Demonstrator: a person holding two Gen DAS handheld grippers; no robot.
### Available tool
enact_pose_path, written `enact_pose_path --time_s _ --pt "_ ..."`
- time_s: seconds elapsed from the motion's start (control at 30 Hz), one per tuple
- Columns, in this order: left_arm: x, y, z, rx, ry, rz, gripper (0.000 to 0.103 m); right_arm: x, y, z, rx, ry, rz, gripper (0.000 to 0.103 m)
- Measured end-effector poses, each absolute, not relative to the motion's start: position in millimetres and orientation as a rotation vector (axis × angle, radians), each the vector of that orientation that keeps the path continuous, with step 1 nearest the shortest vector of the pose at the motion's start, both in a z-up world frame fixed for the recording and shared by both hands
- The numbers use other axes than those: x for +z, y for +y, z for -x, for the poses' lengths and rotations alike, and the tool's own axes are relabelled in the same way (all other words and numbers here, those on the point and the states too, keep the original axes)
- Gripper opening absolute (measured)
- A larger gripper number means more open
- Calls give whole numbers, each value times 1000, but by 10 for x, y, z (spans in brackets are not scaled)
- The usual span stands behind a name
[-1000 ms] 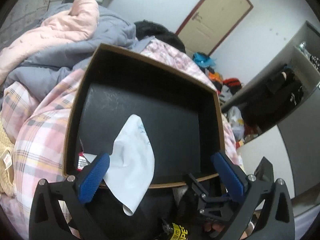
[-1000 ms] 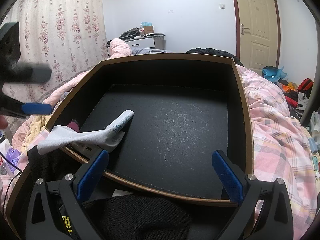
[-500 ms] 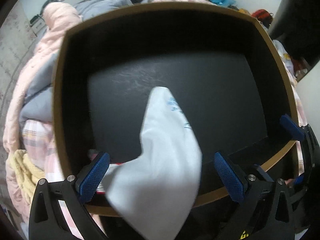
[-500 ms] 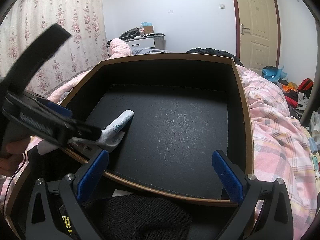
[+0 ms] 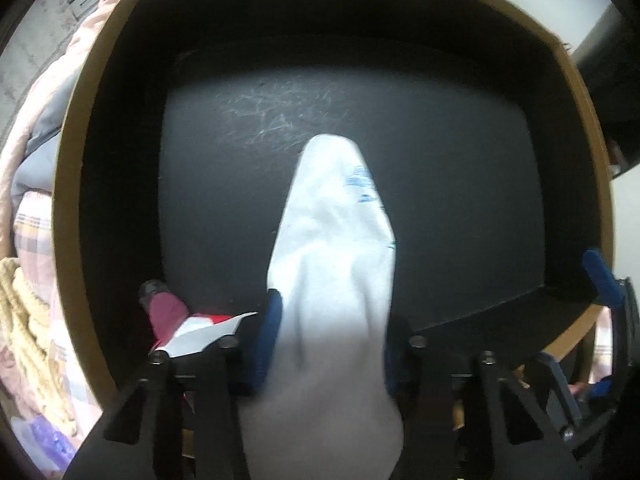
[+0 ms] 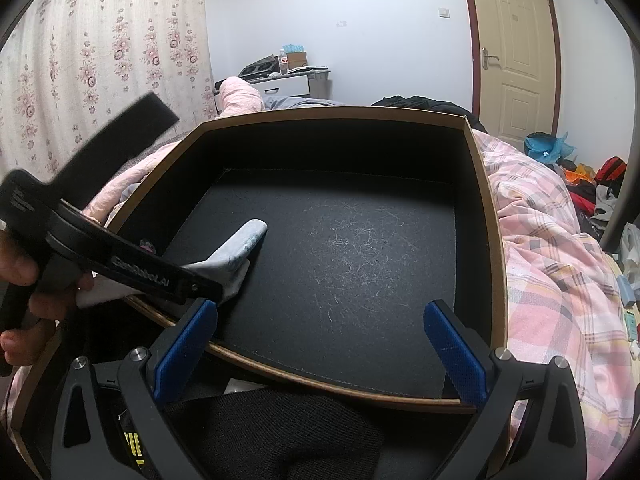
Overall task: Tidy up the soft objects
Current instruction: 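Lift the white sock up from the tray floor with the left tool, then carry the white sock over the tray rim and open the left tool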
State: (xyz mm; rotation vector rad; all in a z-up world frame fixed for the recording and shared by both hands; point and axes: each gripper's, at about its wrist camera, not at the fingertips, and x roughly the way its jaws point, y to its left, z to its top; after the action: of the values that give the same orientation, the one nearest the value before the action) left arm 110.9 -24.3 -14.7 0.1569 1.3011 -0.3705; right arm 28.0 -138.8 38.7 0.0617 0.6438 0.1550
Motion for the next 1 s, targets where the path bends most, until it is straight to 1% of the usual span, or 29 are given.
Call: enact_pose_path --time_s 0.13,0.3,0.57,0.67,0.8,0.9,1.0 --pt "-84 -214 -1068 -420 1236 -158 15 388 -1393 -281 155 641 -64 102" --pt "28 -181 -934 -432 1151 -194 10 389 -1395 -282 155 641 -63 102" --pt "439 118 -749 -492 1017 -136 10 392 -1395 -281 155 641 -64 102" --pt "712 336 -566 -556 964 -86 10 393 -1393 -280 155 641 -64 102" --pt "1051 422 -275 -630 912 -22 10 394 -1395 -281 155 640 -64 102" --pt "1118 622 33 -671 910 66 10 394 -1397 -283 155 640 -64 102" --pt "1002 622 163 -730 925 124 10 396 -1395 -281 155 640 -64 102"
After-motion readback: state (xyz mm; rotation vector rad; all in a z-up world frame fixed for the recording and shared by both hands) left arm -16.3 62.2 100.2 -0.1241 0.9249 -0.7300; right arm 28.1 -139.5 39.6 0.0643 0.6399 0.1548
